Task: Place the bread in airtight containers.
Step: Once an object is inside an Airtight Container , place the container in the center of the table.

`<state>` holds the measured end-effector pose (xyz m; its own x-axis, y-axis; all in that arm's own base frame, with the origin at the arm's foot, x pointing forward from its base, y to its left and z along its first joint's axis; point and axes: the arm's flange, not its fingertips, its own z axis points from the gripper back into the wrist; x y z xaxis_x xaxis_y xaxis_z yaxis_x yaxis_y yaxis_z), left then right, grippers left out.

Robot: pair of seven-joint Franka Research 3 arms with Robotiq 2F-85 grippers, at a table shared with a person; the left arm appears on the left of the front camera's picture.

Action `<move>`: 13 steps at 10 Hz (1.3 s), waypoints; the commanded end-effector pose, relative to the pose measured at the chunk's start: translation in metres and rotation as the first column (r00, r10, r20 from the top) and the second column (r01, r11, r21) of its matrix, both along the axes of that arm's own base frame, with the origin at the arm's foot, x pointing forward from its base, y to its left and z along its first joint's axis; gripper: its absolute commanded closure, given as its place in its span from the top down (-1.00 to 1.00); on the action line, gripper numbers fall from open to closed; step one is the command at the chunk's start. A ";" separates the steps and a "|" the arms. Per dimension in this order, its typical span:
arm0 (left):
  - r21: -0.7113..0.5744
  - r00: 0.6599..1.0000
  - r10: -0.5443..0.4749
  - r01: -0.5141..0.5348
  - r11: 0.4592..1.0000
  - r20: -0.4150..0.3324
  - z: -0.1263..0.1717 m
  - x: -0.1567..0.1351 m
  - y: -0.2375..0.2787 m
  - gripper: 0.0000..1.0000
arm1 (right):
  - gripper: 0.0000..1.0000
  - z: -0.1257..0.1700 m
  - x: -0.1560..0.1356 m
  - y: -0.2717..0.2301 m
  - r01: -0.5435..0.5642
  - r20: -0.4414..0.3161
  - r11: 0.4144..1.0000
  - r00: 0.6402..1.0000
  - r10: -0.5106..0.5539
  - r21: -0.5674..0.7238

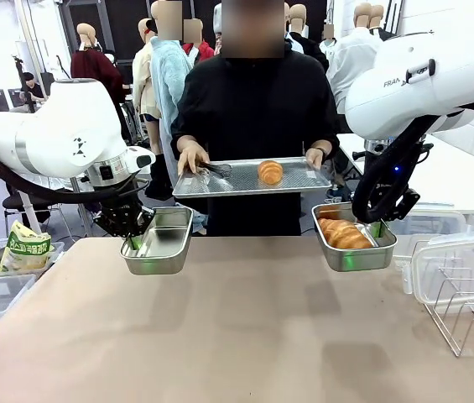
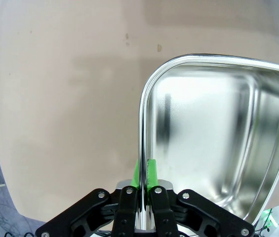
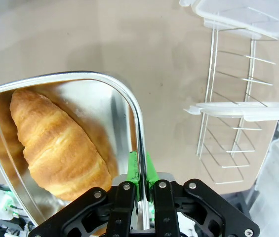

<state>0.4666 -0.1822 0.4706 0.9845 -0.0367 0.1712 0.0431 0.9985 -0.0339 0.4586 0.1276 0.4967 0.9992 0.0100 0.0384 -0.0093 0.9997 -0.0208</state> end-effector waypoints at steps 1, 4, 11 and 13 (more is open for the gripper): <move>-0.002 1.000 0.001 -0.001 1.000 0.007 0.003 0.000 0.000 -1.00 | -1.00 0.001 -0.001 0.000 0.000 -0.003 1.000 1.000 0.000 -0.001; -0.002 1.000 0.001 -0.001 1.000 0.007 0.003 0.000 0.000 -1.00 | -1.00 0.000 0.000 0.000 0.000 0.000 1.000 1.000 0.000 0.000; -0.002 1.000 0.001 -0.001 1.000 0.007 0.003 0.000 0.000 -1.00 | -1.00 -0.118 -0.008 -0.003 -0.035 0.006 0.992 0.999 0.035 0.118; -0.002 1.000 0.001 -0.001 1.000 0.007 0.003 0.000 0.000 -1.00 | -1.00 -0.145 -0.001 0.008 0.020 -0.002 0.994 1.000 -0.020 0.109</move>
<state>0.4665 -0.1823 0.4704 0.9846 -0.0370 0.1708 0.0434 0.9985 -0.0338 0.4504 0.1277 0.3539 0.9996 0.0189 0.0231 -0.0205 0.9971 0.0732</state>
